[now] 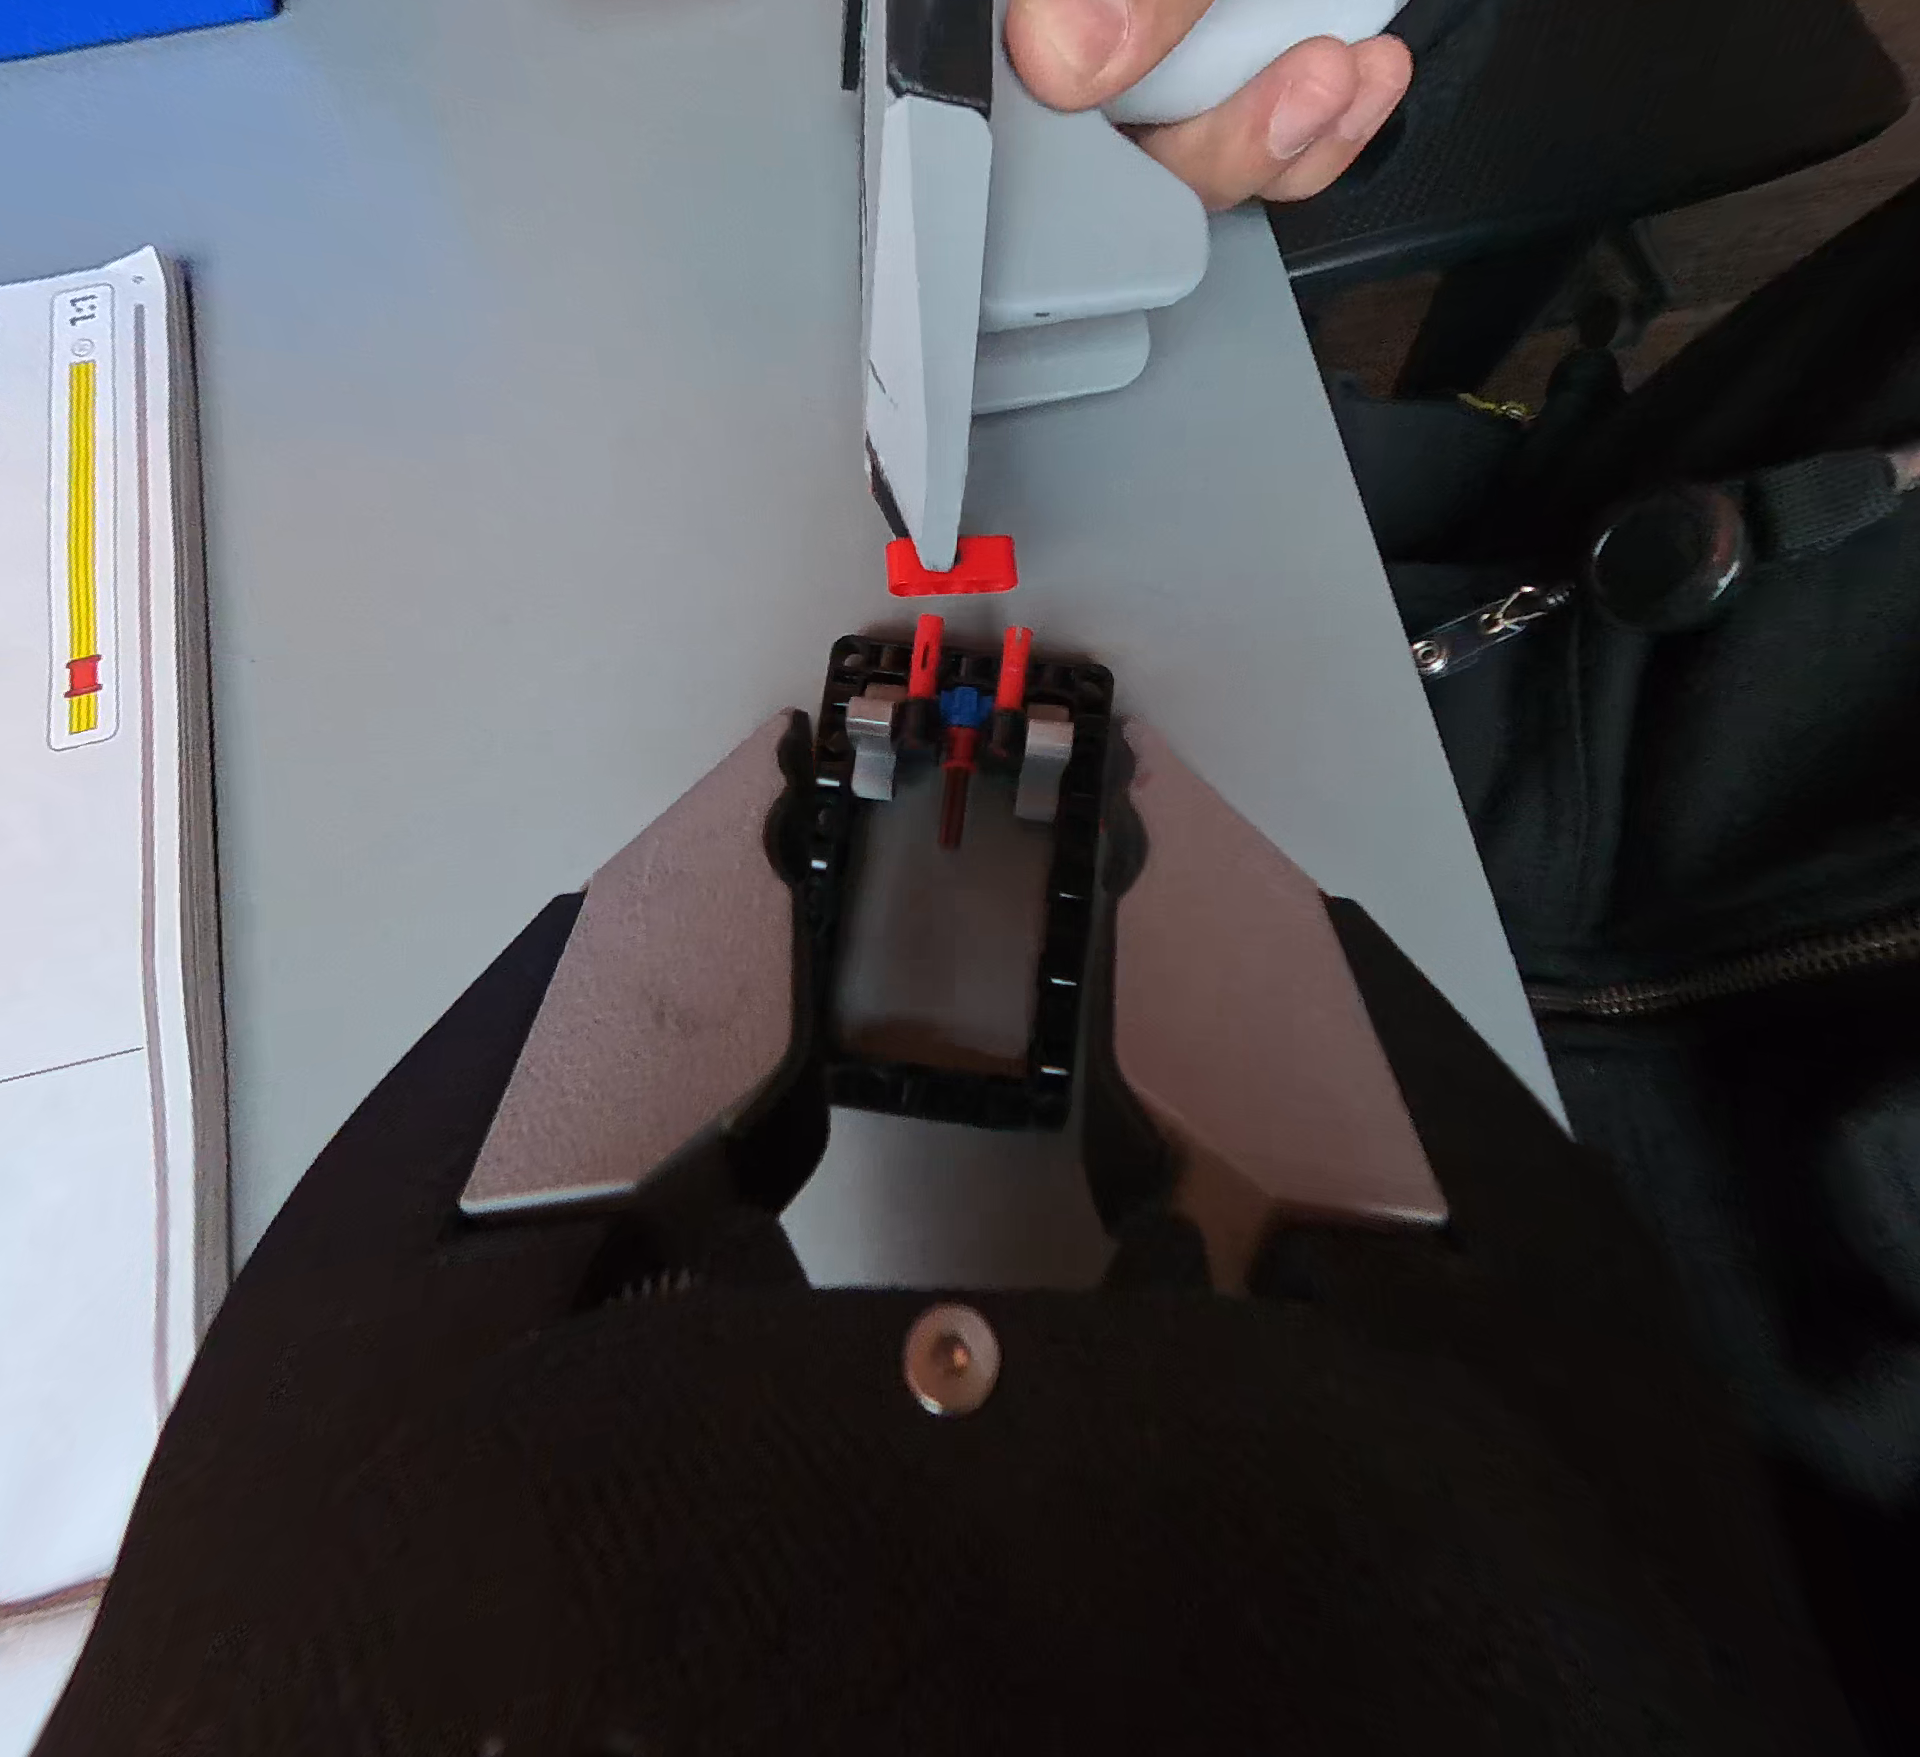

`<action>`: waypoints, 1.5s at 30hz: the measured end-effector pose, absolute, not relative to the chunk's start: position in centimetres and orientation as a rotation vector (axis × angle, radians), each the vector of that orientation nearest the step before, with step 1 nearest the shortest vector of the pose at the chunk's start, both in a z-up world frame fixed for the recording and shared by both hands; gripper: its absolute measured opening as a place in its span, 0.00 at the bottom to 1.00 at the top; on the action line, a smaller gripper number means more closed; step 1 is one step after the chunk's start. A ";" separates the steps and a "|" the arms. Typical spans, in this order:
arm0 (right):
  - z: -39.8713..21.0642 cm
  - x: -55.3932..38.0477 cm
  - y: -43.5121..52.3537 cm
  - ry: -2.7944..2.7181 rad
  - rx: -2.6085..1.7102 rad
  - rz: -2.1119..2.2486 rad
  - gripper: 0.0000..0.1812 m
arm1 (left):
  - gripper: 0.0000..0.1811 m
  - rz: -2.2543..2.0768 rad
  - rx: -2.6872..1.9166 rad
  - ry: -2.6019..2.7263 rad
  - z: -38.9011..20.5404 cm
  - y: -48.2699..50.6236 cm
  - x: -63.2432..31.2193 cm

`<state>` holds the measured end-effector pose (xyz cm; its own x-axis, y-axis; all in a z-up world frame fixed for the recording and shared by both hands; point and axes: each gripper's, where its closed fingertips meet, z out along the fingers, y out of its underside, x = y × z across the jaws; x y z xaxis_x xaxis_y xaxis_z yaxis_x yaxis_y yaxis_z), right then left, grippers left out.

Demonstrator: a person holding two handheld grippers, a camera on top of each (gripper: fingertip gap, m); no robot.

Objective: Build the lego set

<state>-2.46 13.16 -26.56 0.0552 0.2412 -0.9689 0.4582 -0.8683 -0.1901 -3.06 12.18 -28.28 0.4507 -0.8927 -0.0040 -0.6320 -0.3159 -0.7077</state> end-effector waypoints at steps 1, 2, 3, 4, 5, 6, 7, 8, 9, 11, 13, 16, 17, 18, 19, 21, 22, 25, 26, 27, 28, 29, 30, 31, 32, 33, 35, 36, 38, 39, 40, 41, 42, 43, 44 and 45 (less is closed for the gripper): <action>-26.6 -2.5 13.1 0.723 2.152 -1.917 0.02 | 0.30 -0.513 -2.061 1.274 -28.5 12.2 -3.0; -26.6 -2.5 13.1 0.721 2.154 -1.916 0.03 | 0.30 -0.519 -2.055 1.271 -28.5 12.2 -2.9; -26.6 -2.6 13.2 0.720 2.158 -1.916 0.02 | 0.30 -0.525 -2.052 1.272 -28.5 12.1 -2.7; -26.6 -2.6 13.2 0.718 2.161 -1.917 0.02 | 0.30 -0.524 -2.047 1.272 -28.5 12.1 -2.7; -26.6 -2.6 13.2 0.715 2.162 -1.919 0.02 | 0.30 -0.524 -2.046 1.269 -28.5 12.1 -2.7; -26.6 -2.6 13.2 0.713 2.164 -1.919 0.02 | 0.30 -0.526 -2.049 1.259 -28.5 12.2 -2.7; -26.6 -2.6 13.2 0.712 2.166 -1.920 0.02 | 0.29 -0.528 -2.051 1.242 -28.4 12.2 -2.7; -26.6 -2.6 13.2 0.711 2.164 -1.919 0.02 | 0.24 -0.540 -2.050 1.220 -28.3 12.1 -2.5; -26.6 -2.6 13.2 0.711 2.162 -1.919 0.02 | 0.22 -0.548 -2.055 1.188 -28.3 12.1 -2.4; -26.5 -2.6 13.3 0.710 2.157 -1.923 0.03 | 0.22 -0.548 -2.057 1.147 -28.3 11.9 -2.3; -26.6 -2.7 13.3 0.717 2.162 -1.920 0.02 | 0.24 -0.510 -2.060 1.143 -28.4 12.0 -2.5; -26.6 -2.9 13.2 0.726 2.161 -1.911 0.02 | 0.23 -0.503 -2.058 1.167 -28.4 12.0 -2.5; -26.7 -2.8 13.2 0.729 2.163 -1.907 0.02 | 0.23 -0.510 -2.057 1.173 -28.4 12.0 -2.5; -26.7 -2.8 13.2 0.729 2.164 -1.906 0.02 | 0.23 -0.524 -2.065 1.173 -28.4 12.0 -2.5; -26.7 -2.8 13.2 0.730 2.163 -1.904 0.02 | 0.23 -0.541 -2.075 1.171 -28.4 11.9 -2.5; -26.7 -2.8 13.1 0.729 2.163 -1.906 0.02 | 0.27 -0.572 -2.074 1.159 -28.1 11.9 -2.5; -26.7 -2.8 13.1 0.729 2.161 -1.907 0.02 | 0.27 -0.571 -2.069 1.159 -28.0 12.0 -2.5; -26.6 -2.8 13.0 0.734 2.156 -1.905 0.02 | 0.25 -0.557 -2.060 1.190 -28.2 12.0 -2.5; -26.7 -2.8 13.0 0.735 2.156 -1.905 0.02 | 0.24 -0.562 -2.055 1.200 -28.3 12.0 -2.3; -26.6 -2.8 13.0 0.736 2.154 -1.906 0.02 | 0.23 -0.572 -2.047 1.213 -28.3 11.8 -2.2; -26.6 -2.8 12.9 0.736 2.152 -1.906 0.03 | 0.23 -0.573 -2.044 1.218 -28.3 11.8 -2.2; -26.6 -2.7 13.0 0.736 2.152 -1.907 0.03 | 0.23 -0.575 -2.044 1.217 -28.3 11.8 -2.2; -26.6 -2.7 13.0 0.730 2.151 -1.910 0.03 | 0.23 -0.575 -2.047 1.207 -28.3 11.9 -2.3; -26.6 -2.7 13.0 0.725 2.148 -1.912 0.03 | 0.23 -0.560 -2.053 1.183 -28.3 12.1 -2.4; -26.5 -2.6 12.9 0.721 2.147 -1.911 0.02 | 0.23 -0.538 -2.061 1.148 -28.3 12.5 -2.7; -26.6 -2.5 12.9 0.719 2.149 -1.910 0.02 | 0.23 -0.530 -2.068 1.113 -28.3 12.6 -2.7; -26.6 -2.5 13.0 0.707 2.161 -1.914 0.02 | 0.23 -0.532 -2.057 1.076 -28.3 12.5 -2.4; -26.6 -2.6 13.2 0.699 2.168 -1.919 0.02 | 0.23 -0.507 -2.052 1.072 -28.3 12.5 -2.4; -26.7 -2.7 13.3 0.703 2.172 -1.907 0.02 | 0.23 -0.423 -2.044 1.052 -28.2 12.9 -2.8; -26.7 -2.7 13.3 0.701 2.178 -1.904 0.02 | 0.23 -0.406 -2.045 1.042 -28.2 13.0 -2.9; -26.7 -2.8 13.3 0.697 2.181 -1.903 0.02 | 0.23 -0.404 -2.047 1.036 -28.2 13.0 -3.0; -26.8 -2.8 13.3 0.700 2.186 -1.897 0.02 | 0.23 -0.409 -2.048 1.034 -28.2 13.0 -3.0; -26.9 -2.9 13.3 0.705 2.196 -1.887 0.02 | 0.23 -0.416 -2.051 1.030 -28.2 13.0 -3.0; -27.0 -2.9 13.4 0.707 2.205 -1.883 0.02 | 0.23 -0.426 -2.056 1.024 -28.2 13.0 -3.0; -27.0 -3.0 13.5 0.706 2.207 -1.879 0.02 | 0.23 -0.433 -2.061 1.015 -28.2 13.1 -3.1; -27.0 -3.0 13.4 0.709 2.206 -1.869 0.03 | 0.23 -0.437 -2.067 1.005 -28.2 13.1 -3.2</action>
